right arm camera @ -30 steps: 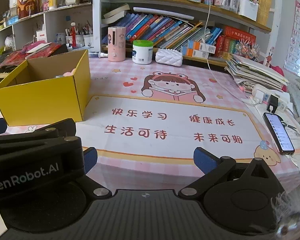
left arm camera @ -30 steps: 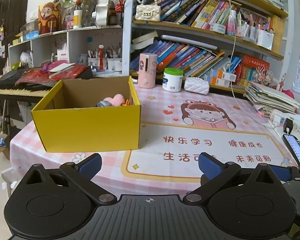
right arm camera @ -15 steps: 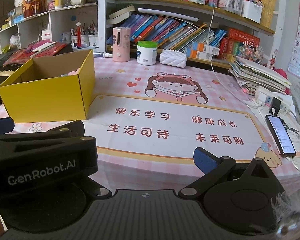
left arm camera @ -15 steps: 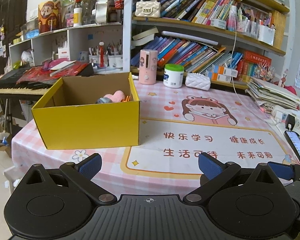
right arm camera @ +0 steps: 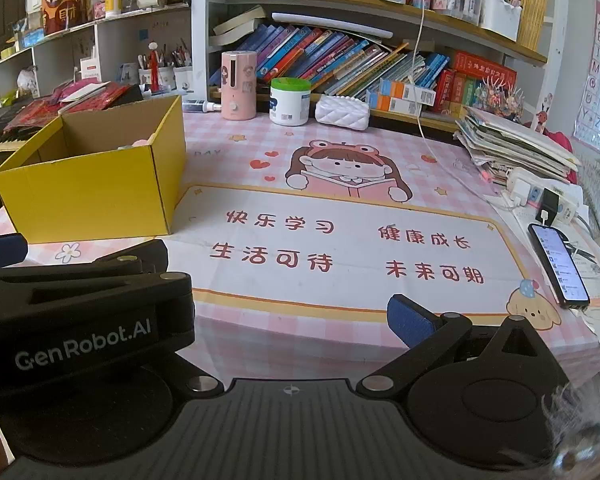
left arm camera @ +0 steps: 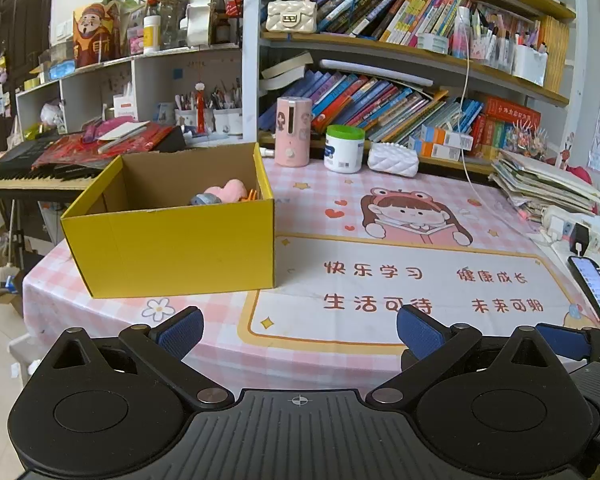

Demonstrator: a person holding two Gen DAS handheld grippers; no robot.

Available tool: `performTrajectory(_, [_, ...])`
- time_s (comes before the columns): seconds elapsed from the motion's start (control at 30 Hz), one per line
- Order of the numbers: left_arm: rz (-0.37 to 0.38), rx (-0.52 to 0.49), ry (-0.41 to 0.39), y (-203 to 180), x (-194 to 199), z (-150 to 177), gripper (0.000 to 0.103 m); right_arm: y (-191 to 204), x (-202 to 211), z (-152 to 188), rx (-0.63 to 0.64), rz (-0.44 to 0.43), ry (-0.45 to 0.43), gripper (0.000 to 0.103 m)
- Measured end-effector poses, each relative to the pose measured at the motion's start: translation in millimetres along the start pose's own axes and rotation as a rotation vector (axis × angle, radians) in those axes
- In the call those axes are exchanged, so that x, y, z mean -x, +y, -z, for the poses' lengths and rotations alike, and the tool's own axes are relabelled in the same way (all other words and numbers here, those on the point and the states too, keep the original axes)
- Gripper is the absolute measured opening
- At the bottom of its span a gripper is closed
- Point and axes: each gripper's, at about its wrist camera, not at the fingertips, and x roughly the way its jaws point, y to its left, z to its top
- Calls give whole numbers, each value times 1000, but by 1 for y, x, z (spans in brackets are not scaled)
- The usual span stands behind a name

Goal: Organize objects

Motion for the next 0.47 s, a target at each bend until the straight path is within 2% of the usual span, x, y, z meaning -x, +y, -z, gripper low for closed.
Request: performTrajectory(0.47, [-12,-4,8,-1,-2,2,103,3,-2,3,1,-3,10,103])
